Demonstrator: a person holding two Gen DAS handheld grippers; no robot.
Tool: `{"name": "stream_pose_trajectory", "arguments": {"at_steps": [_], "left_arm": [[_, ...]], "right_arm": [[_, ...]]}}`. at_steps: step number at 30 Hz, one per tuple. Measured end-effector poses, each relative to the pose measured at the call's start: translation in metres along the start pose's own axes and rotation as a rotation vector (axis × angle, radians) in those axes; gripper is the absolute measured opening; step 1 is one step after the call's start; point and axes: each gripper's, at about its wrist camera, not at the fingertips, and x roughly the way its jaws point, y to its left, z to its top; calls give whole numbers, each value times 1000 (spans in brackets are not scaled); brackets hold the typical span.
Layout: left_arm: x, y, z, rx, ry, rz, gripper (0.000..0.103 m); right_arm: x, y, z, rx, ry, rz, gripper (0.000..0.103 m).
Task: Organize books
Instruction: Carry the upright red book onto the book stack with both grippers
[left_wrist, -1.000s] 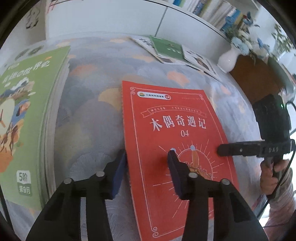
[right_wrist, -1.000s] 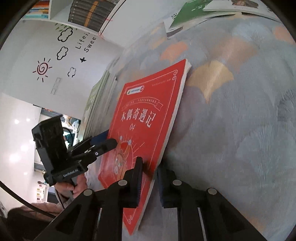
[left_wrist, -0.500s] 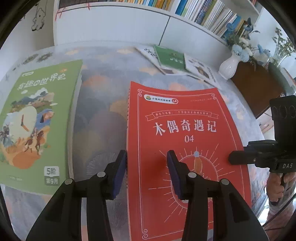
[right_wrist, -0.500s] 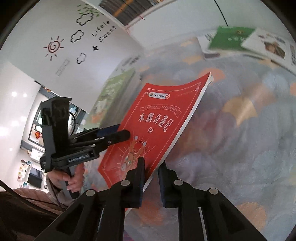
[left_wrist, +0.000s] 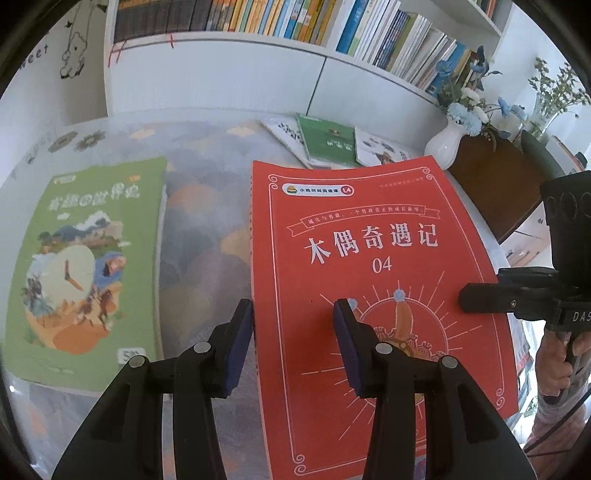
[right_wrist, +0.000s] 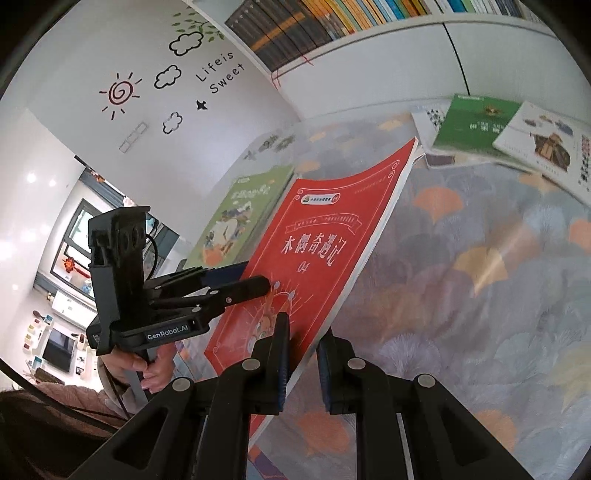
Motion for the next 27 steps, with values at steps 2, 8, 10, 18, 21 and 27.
{"name": "stream_pose_trajectory", "arguments": {"at_steps": [2, 8, 10, 18, 21, 27], "left_arm": [[-5, 4, 3, -4, -10, -3, 40], [-26, 21, 15, -12, -58, 11, 40], [-36, 28, 20, -10, -87, 32, 41], [-74, 75, 45, -23, -172, 127, 42], [-79, 96, 49, -25, -185, 161, 43], [-73, 139, 50, -50, -164, 192, 44]], "right_arm": [[0, 6, 5, -9, -4, -3, 14], [5, 32, 19, -54, -8, 3, 14], [9, 41, 27, -72, -11, 12, 14], [42, 79, 73, -145, -7, 80, 14], [67, 87, 91, -150, 10, 127, 14], [126, 90, 112, -109, 72, 238, 14]]}}
